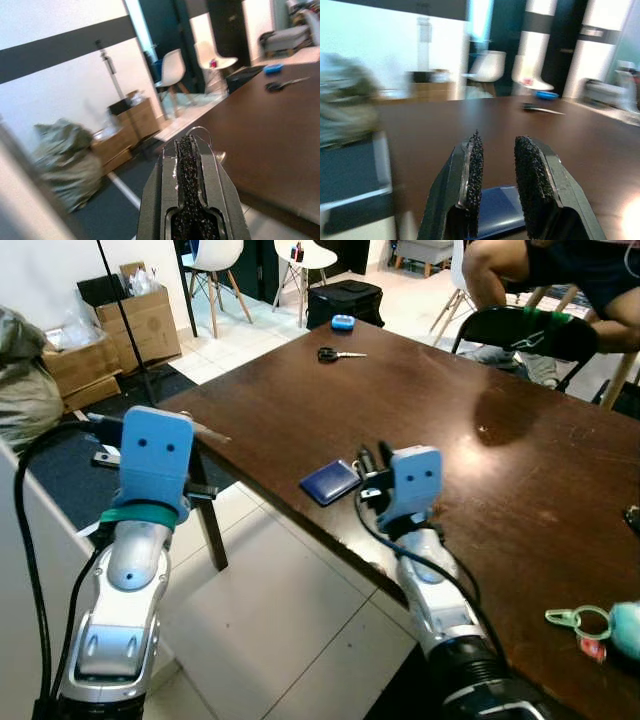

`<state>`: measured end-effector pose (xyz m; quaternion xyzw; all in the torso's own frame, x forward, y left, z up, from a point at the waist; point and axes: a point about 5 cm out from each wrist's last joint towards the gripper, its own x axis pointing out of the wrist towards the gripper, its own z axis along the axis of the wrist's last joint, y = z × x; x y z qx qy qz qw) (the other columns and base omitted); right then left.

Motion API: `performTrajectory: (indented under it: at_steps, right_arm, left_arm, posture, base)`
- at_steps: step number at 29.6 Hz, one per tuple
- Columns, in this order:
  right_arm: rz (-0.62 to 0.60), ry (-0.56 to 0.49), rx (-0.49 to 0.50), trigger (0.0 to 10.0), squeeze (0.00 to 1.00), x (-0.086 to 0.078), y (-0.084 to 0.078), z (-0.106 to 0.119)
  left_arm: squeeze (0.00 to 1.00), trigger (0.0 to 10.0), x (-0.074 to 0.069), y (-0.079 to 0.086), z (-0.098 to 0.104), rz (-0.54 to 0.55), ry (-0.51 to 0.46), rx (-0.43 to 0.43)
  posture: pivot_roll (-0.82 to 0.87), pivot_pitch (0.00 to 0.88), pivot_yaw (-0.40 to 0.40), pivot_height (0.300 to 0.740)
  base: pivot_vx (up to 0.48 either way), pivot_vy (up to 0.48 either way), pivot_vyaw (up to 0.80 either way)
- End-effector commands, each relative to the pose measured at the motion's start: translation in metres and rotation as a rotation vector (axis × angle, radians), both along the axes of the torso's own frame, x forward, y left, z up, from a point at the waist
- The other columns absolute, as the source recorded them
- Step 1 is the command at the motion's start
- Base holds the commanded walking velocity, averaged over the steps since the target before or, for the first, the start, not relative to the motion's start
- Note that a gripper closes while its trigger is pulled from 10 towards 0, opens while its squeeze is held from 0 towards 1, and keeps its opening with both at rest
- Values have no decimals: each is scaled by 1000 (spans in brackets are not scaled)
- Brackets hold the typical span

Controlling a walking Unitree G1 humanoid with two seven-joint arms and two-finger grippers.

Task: Hang keys on a hook

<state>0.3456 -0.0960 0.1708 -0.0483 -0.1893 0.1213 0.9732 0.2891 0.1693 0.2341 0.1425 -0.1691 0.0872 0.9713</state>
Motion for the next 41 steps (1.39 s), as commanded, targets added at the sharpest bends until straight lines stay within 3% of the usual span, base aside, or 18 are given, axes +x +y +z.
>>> performTrajectory:
  at_steps: [1, 21, 33, 41]
  right_arm:
    - [-11, 21, 0, 10000, 0, -1, -3, -5]
    - [-8, 16, -7, 10000, 0, 0, -1, -5]
    - [12, 11, -23, 10000, 0, -1, 2, -2]
    - [30, -40, 9, 10000, 0, 1, 9, 16]
  left_arm:
    - [0, 10000, -2, 0, -3, 7, 7, 3]
    - [0, 10000, -3, 0, -5, 6, 22, 6]
    - [0, 10000, 0, -5, -12, -35, 101, -45]
    - [0, 10000, 1, -7, -8, -51, 117, -86]
  posture:
    - [-9, 21, 102, 740]
    - [-4, 24, 102, 740]
    - [-3, 24, 102, 740]
    - [3, 21, 103, 740]
  base:
    - [-368, 0, 0]
    - [-365, 0, 0]
    - [0, 0, 767]
    - [0, 0, 800]
